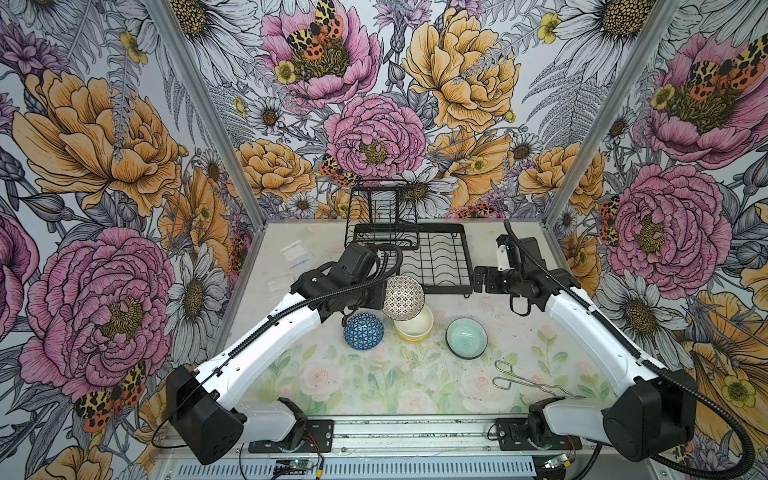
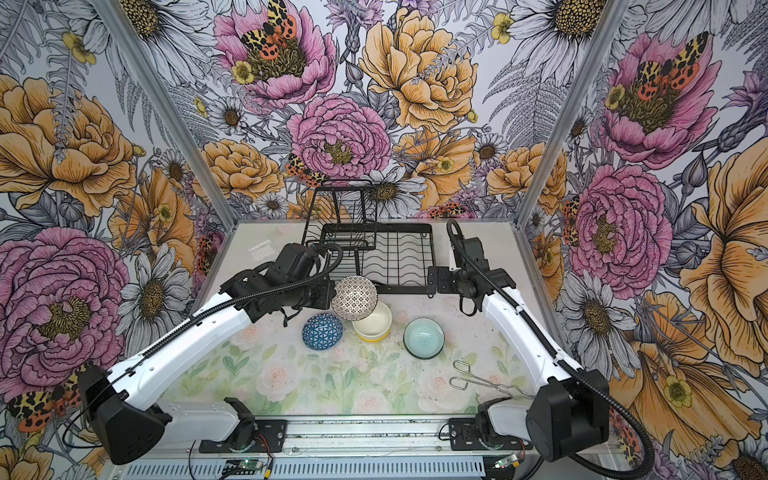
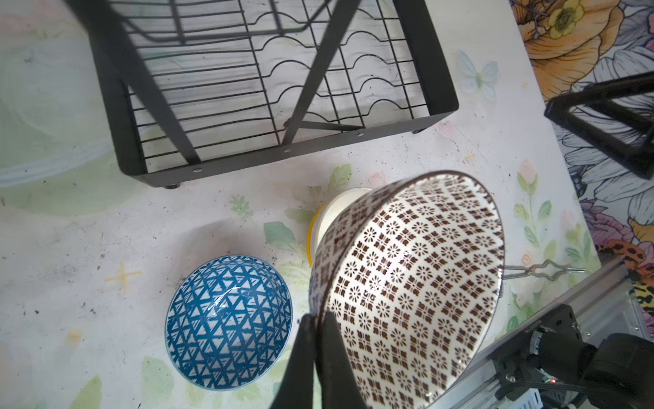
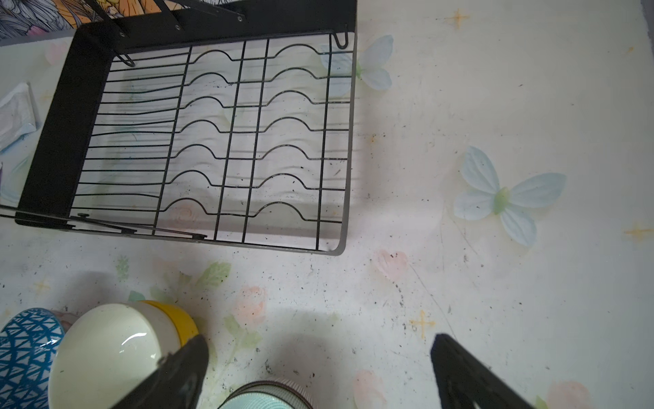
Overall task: Load the bowls into the dish rack
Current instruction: 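Lift the brown-patterned bowl off the blue bowl toward the dish rack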
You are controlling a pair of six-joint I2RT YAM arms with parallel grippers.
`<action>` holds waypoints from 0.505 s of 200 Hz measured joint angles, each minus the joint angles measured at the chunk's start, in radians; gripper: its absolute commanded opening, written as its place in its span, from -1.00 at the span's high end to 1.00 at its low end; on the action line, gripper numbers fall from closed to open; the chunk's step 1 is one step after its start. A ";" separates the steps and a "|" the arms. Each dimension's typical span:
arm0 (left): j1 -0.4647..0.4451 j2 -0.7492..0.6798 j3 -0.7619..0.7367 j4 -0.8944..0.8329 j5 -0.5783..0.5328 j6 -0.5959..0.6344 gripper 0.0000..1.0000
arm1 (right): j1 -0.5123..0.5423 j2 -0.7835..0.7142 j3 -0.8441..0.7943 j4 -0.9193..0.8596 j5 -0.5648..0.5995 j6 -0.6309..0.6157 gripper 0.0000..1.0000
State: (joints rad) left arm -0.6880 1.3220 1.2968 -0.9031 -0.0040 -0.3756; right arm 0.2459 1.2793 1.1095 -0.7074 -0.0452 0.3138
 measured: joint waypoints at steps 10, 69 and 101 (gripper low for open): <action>-0.028 0.031 0.039 -0.003 -0.014 0.016 1.00 | 0.000 -0.016 0.000 -0.001 -0.005 0.000 -0.99; -0.099 0.177 0.259 0.007 -0.048 0.097 1.00 | 0.000 -0.085 0.008 -0.016 -0.005 0.000 -0.99; -0.102 0.212 0.359 0.025 -0.052 0.135 1.00 | 0.002 -0.094 0.030 -0.024 0.015 -0.006 -0.99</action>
State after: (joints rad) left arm -0.7902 1.5345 1.6562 -0.8783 -0.0559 -0.2401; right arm 0.2478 1.1854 1.1397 -0.7315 -0.0299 0.3080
